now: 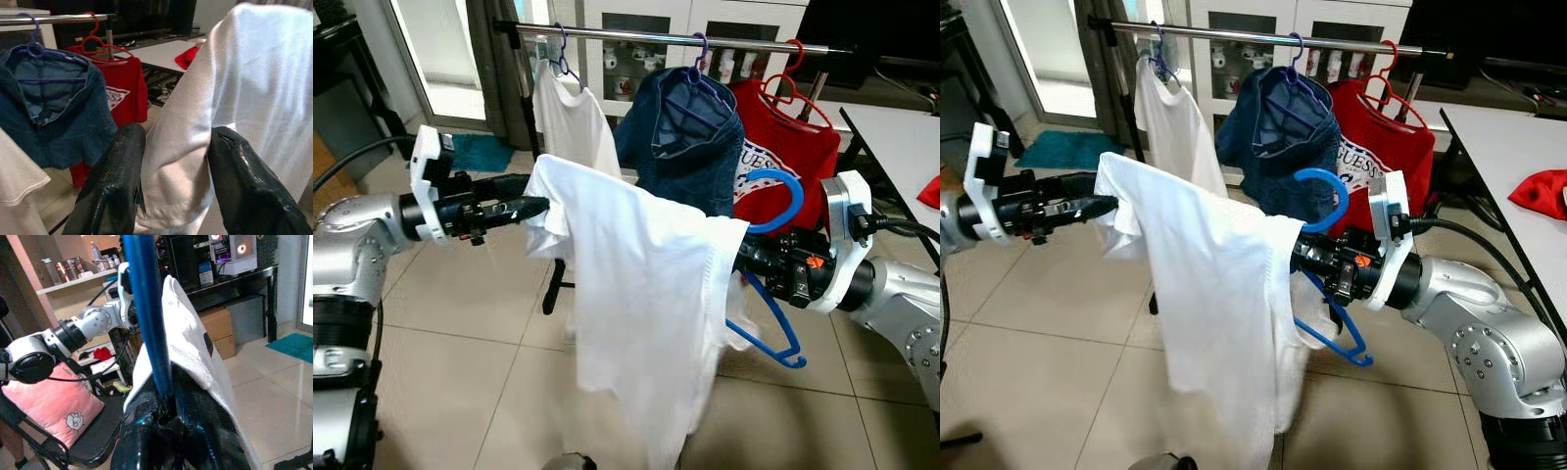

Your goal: Hang hanger

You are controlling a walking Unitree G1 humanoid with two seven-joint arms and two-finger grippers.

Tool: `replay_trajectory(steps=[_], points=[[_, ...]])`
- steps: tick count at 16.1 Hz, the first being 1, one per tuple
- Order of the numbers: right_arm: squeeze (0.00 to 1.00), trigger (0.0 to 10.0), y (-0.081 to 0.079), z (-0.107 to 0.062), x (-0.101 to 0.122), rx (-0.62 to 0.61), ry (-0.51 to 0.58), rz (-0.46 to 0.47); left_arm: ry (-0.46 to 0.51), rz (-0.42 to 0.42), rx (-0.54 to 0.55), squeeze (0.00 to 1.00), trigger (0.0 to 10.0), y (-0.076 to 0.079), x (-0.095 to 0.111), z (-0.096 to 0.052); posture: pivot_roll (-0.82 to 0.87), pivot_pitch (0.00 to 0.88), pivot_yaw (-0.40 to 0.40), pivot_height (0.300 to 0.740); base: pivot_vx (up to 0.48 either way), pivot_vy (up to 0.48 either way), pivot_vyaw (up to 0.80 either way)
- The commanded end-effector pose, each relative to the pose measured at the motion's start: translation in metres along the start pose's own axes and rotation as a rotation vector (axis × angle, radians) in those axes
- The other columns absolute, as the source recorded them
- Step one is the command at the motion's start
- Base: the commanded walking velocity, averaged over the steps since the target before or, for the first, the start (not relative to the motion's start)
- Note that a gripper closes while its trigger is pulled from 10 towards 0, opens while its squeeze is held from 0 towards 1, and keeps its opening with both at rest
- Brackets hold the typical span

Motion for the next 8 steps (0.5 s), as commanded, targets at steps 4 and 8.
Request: replay_trajectory(steps=[4, 8], points=[[0.0, 10.0, -0.0054, -0.0009, 0.0057, 0.023, 0.014, -0.021, -0.008, 0.023, 0.006, 0.0, 0.0, -0.0038, 0.0008, 0.0034, -0.07, 0.0, 0.023, 0.74, 0.0, 0.0, 0.0], [0.0, 10.0, -0.0047, -0.0014, 0.0062, 0.019, 0.019, -0.022, -0.006, 0.028, 0.005, 0.0, 0.0, -0.0051, -0.0005, 0.0047, -0.07, 0.0, 0.027, 0.74, 0.0, 0.0, 0.0]])
Point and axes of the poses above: a point about 5 cm out from each wrist's last joint towards the gripper, its own z axis pointing out of the wrist towards the gripper, its own x axis along the axis of the wrist's last joint, y = z × x, the point moved 1 cm from there along z, pointing out of the wrist towards the gripper, and after that the axes turned 11 degrees about z, right-handed, at the moved point
